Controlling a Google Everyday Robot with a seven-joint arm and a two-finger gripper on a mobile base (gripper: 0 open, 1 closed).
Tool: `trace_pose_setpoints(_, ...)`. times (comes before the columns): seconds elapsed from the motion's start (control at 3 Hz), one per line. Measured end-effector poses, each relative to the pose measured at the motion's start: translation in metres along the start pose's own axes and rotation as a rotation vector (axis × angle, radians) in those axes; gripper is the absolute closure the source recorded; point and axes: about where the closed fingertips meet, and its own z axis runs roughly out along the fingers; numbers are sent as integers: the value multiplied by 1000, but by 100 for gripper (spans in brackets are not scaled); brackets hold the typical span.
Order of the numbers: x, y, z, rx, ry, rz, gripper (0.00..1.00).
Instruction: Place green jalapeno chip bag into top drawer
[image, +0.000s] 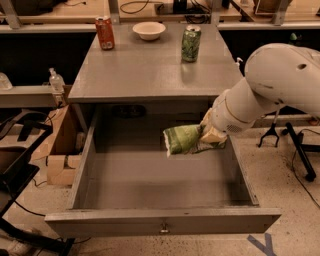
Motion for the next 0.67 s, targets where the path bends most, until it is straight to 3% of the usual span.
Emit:
trace_pose_setpoints(0.33,-1,1,0,0,1,-3,26)
trace_pose_setpoints(0.67,-2,1,-1,0,1,-5,4)
